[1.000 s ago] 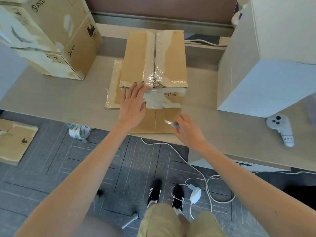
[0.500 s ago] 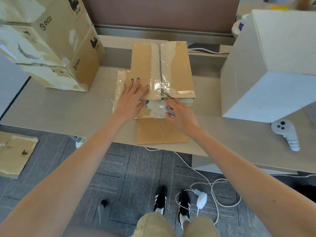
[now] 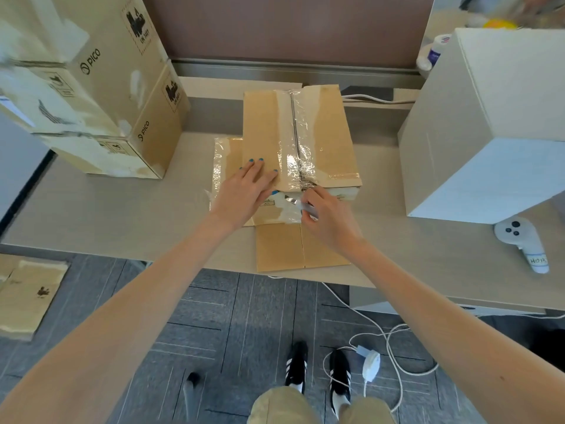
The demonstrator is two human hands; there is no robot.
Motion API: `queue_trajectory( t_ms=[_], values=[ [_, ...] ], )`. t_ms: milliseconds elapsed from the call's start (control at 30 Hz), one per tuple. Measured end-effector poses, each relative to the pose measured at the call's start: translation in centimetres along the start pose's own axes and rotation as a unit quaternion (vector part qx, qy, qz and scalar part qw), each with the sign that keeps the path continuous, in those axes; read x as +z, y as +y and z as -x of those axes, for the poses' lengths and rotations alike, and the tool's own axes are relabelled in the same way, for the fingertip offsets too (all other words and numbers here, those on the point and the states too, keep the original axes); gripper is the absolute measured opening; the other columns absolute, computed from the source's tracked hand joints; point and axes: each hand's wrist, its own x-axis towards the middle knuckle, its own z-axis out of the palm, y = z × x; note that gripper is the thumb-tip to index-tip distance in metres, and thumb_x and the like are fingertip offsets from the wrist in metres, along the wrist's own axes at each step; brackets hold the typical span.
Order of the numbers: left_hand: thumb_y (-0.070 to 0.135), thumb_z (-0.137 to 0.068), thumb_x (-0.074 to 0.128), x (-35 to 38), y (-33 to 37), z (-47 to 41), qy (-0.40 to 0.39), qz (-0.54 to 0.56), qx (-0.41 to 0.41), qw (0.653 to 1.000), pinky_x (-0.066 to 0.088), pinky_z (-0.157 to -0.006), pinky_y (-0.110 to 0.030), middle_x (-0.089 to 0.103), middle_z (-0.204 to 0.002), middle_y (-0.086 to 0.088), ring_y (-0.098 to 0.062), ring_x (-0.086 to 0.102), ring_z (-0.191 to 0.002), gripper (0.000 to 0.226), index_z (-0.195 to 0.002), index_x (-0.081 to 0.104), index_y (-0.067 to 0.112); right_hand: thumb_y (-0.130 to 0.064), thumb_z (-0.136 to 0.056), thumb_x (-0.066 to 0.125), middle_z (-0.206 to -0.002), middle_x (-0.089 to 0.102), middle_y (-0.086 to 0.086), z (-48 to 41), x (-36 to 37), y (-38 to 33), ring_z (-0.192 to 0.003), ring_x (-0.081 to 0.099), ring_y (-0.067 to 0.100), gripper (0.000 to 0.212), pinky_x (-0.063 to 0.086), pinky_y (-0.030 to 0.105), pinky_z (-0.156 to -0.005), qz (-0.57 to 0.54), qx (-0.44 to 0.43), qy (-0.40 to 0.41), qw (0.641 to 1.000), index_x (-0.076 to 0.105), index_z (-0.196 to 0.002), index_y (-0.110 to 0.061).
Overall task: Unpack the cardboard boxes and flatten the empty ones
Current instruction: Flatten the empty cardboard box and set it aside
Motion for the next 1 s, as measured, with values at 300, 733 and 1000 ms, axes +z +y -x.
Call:
queue_trajectory(
  t_ms=[300, 733, 1000],
  values=[
    [0.036, -0.102, 0.039, 1.2, 0.2, 0.3, 0.034, -0.031, -0.014, 0.999, 0.054, -0.089, -0.045, 0.061, -0.130, -0.019, -0.038, 0.060, -0.119, 0.040, -0.125, 0.064, 0.014, -0.002, -0.084, 0.059, -0.094, 0.056, 0.011, 0.1, -0.3, 0.2, -0.044, 0.036, 0.022, 0.009, 0.030, 0.028, -0.035, 0.104, -0.059, 0.034, 0.992, 0.057, -0.093, -0.003],
    [0.037, -0.103, 0.035, 2.4, 0.6, 0.8, 0.004, 0.018, -0.074, 0.997, 0.041, -0.107, -0.054, 0.050, -0.147, -0.016, -0.036, 0.048, -0.135, 0.045, -0.140, 0.055, 0.021, 0.009, -0.069, 0.075, -0.088, 0.057, 0.011, -0.1, -1.1, 0.9, -0.046, 0.029, 0.013, 0.025, 0.017, 0.021, -0.036, 0.211, -0.067, 0.033, 0.975, 0.059, -0.083, -0.004],
    [0.045, -0.103, 0.019, 2.6, 1.0, 1.1, -0.056, 0.042, -0.134, 0.989, 0.029, -0.113, -0.054, 0.035, -0.158, -0.006, -0.027, 0.030, -0.147, 0.052, -0.150, 0.040, 0.032, 0.007, -0.075, 0.071, -0.081, 0.053, 0.010, -0.9, -3.1, 3.5, -0.044, 0.037, 0.019, 0.020, 0.024, 0.023, -0.036, 0.221, -0.068, 0.017, 0.973, 0.057, -0.083, -0.004]
  ],
)
